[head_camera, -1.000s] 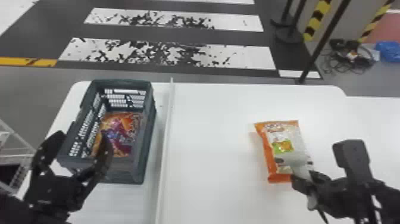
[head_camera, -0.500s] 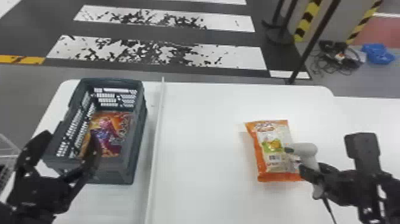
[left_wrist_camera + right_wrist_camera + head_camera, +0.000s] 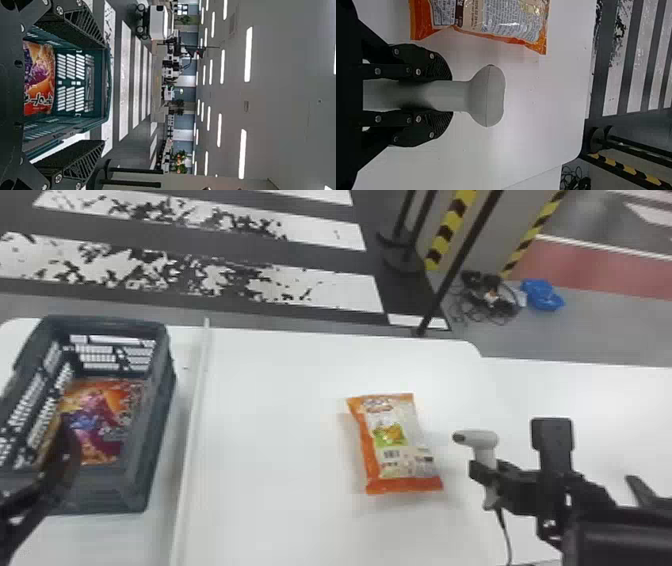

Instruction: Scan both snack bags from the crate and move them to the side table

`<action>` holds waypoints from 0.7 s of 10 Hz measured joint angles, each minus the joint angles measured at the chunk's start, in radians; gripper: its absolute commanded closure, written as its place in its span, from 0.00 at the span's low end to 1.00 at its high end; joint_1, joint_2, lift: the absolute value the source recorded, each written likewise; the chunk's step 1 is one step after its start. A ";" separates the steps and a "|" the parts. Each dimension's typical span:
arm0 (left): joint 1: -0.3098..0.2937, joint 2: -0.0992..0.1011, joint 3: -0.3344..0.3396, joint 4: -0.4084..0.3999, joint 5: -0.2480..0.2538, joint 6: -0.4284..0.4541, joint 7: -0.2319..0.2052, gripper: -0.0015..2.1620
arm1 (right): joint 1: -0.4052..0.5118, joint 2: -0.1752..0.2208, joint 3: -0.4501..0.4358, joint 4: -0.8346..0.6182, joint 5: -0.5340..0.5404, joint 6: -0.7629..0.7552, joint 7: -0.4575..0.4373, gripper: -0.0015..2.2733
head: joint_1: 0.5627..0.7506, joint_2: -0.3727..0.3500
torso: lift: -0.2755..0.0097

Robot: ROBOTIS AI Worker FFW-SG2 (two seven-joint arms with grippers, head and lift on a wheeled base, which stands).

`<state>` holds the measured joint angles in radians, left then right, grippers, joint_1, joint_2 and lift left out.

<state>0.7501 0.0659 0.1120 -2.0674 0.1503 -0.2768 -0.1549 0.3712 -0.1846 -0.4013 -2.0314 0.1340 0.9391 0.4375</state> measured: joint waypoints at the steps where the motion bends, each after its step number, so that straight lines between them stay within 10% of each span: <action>1: 0.000 0.000 0.000 -0.001 0.000 0.000 0.000 0.07 | -0.015 -0.003 -0.010 0.054 -0.005 -0.051 -0.011 0.99 | 0.70 0.11 | 0.70; 7: 0.005 -0.001 0.000 -0.010 0.000 0.000 -0.004 0.07 | -0.093 -0.041 -0.007 0.268 -0.010 -0.173 -0.030 0.99 | 0.70 0.06 | 0.70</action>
<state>0.7550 0.0646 0.1120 -2.0771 0.1503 -0.2768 -0.1593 0.2783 -0.2253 -0.4084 -1.7636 0.1242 0.7665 0.4080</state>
